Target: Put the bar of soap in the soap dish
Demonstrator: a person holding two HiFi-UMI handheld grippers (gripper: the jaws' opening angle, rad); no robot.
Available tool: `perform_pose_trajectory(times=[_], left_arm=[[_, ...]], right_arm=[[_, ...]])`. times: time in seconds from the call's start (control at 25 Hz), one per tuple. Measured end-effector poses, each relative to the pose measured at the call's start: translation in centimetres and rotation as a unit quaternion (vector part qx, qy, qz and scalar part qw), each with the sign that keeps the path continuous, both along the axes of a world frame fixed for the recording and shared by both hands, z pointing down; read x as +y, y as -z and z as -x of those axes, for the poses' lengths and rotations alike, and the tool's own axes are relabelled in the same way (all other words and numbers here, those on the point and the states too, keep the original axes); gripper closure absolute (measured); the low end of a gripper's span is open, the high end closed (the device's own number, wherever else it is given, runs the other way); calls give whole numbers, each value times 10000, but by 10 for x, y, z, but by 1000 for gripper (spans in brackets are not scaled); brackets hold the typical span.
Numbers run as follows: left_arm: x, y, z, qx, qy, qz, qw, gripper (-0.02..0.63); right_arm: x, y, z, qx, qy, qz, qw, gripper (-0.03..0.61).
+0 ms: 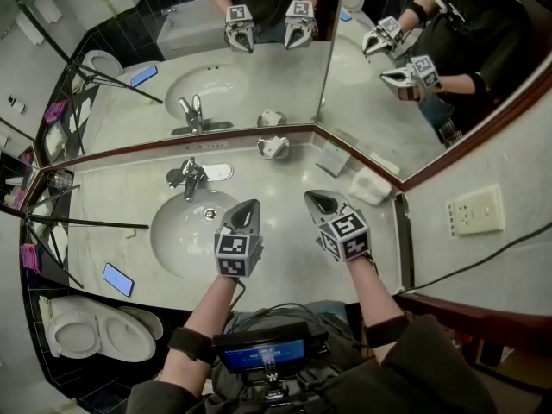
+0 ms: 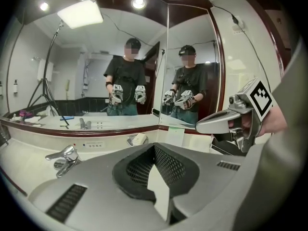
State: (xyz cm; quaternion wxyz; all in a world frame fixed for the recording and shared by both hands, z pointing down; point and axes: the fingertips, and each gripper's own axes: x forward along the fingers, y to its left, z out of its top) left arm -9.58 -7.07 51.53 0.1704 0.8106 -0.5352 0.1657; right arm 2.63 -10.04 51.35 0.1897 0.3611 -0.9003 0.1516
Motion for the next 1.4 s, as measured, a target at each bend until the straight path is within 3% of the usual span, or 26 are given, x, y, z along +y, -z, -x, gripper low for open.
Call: perform_pose_trajectory(times=[0.24,0.48,0.76,0.96,1.2,1.28,1.4], left_arm=[[-35,-21,-12,-216,-246,428,9985,558],[-98,-40,-27,-600,-728,805,9923,424],[-167,-79,-44,-997,-1295,1392,9767,268],[-195,-119,-30,-1612,-1305,1779,9620,269],[-207,-139,-26,-1516,-1173,2076,9592,282],[-209,-141,-23,-1573,-1088,2018,9606,394],[-210,-139,-23,-1565,-1085,1921,9627,417]], right_arm=[[-17,-9,4,144,31,30,9999,561],[-37,-23,-1,56,-78,152,9998,561],[-40,-45,-14,11,-191,369,9991,561],[-42,-52,-29,2,-332,465,9984,561],[-42,-63,-43,21,-440,599,9972,561],[-41,-65,-46,36,-448,619,9971,561],[-41,-66,-46,24,-443,624,9971,561]])
